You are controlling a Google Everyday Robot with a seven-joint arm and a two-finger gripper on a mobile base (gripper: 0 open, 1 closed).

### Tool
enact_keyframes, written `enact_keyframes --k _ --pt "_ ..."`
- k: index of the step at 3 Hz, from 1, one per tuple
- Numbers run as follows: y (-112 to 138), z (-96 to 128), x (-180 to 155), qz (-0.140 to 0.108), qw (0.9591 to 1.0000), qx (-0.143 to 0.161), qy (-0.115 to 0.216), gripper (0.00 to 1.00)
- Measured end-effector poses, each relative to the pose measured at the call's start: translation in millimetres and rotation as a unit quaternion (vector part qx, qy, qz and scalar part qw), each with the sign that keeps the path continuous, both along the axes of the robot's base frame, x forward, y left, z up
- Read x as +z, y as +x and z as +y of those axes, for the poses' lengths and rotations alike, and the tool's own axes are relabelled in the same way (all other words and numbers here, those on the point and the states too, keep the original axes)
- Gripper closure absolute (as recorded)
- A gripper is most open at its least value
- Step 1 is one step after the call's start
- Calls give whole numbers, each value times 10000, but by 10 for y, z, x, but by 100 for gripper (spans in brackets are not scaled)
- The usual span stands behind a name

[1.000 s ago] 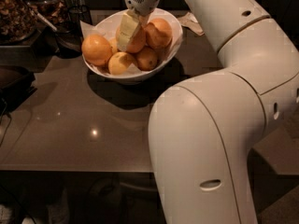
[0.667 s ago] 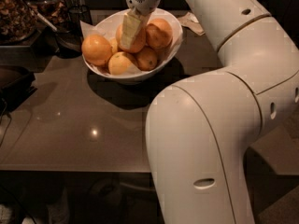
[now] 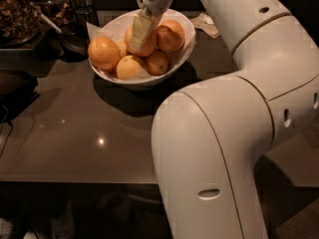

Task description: Pick orange from white bowl

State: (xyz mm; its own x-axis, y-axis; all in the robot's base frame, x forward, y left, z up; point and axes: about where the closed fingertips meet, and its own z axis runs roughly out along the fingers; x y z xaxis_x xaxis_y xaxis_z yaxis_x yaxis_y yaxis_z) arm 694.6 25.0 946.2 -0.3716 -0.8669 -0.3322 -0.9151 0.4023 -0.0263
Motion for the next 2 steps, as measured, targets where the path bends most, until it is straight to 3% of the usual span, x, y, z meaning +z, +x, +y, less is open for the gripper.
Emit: enact_keyframes --k 1,2 --pt "74 57 18 -159 9998 8 75 100" --pt "-47 142 269 -490 9978 331 316 100"
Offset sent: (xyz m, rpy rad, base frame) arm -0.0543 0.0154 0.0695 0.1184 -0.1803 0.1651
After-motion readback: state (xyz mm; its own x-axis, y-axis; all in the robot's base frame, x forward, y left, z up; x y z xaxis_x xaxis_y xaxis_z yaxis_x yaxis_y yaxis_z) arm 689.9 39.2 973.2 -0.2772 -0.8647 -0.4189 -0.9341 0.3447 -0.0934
